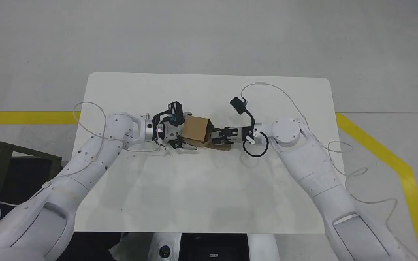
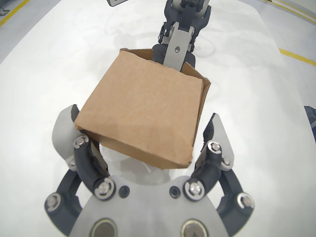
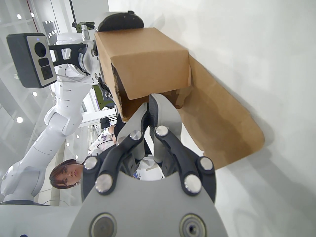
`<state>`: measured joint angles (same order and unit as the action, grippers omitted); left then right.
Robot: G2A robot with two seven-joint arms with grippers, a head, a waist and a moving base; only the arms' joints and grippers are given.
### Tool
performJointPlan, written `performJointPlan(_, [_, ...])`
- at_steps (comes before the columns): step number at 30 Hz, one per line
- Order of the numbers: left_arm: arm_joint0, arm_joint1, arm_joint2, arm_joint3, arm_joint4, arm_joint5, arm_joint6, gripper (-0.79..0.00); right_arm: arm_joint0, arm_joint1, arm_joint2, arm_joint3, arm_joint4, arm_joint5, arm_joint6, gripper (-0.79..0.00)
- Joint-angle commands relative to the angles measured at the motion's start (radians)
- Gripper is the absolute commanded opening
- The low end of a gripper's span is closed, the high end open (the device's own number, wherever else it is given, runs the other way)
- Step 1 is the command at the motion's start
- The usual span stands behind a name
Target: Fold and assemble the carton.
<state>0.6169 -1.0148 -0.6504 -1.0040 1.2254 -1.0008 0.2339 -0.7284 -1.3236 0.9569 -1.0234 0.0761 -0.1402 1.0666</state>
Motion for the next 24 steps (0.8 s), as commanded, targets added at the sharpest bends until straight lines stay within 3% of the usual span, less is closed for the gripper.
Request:
performJointPlan(1, [0.003,-0.001,-0.005,-0.002,-0.005,-0.001,-0.009,0.000,-0.005,0.005,0.009,-0.017,-0.007,0.010,0.011,-0.785])
performJointPlan(16, [0.023,-0.009,-0.045,-0.008,-0.043,0.004,-0.080,0.000,-0.088,0.045,0.069,-0.143,-0.063,0.093,0.025,-0.785])
performJointPlan(24, [0.031,-0.016,-0.060,-0.015,-0.064,0.011,-0.114,0.000,-0.112,0.045,0.051,-0.170,-0.025,0.110,0.047,-0.785])
